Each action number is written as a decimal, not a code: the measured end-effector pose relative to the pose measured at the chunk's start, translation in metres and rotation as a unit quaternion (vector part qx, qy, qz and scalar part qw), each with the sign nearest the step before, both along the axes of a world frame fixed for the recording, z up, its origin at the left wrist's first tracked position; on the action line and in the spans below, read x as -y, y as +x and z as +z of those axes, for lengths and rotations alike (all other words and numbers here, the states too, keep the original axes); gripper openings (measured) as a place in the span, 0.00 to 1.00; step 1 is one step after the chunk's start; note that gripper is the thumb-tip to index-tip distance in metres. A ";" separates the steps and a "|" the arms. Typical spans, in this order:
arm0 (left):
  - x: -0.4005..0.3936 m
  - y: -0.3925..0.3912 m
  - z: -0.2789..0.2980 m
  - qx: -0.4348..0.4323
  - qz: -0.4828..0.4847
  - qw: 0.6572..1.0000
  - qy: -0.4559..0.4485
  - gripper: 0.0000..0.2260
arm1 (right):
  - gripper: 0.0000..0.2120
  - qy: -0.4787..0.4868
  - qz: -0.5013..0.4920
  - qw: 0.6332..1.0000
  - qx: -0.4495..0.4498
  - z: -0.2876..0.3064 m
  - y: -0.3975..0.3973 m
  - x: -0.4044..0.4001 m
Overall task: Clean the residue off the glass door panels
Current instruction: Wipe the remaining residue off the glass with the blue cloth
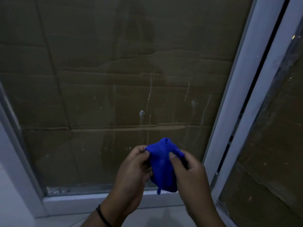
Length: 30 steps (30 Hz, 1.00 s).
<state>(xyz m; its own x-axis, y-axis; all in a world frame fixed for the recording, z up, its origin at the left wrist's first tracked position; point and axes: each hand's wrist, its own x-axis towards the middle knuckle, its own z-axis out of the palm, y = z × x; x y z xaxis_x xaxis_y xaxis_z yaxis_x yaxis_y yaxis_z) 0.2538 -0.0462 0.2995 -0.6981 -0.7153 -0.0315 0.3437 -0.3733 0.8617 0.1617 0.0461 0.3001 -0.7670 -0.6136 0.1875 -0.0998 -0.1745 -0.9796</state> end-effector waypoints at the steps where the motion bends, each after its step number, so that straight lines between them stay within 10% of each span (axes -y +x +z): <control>1: 0.001 0.001 0.000 -0.005 0.008 1.000 0.021 0.11 | 0.05 -0.002 -0.019 0.999 0.028 -0.001 -0.004 0.000; 5: 0.014 0.011 -0.001 -0.048 0.004 0.990 0.132 0.15 | 0.07 -0.064 0.010 0.983 0.169 0.007 -0.019 -0.006; 15: 0.028 0.021 -0.004 -0.059 -0.189 0.950 0.241 0.31 | 0.08 -0.035 0.138 0.977 0.157 0.032 -0.038 -0.015; 21: 0.021 0.025 0.002 -0.014 -0.365 0.928 0.081 0.28 | 0.10 0.021 0.250 0.959 0.130 0.039 -0.044 -0.012; 30: 0.019 0.012 0.011 0.042 -0.197 0.977 -0.070 0.12 | 0.05 0.108 -0.089 0.974 -0.180 0.013 -0.034 -0.012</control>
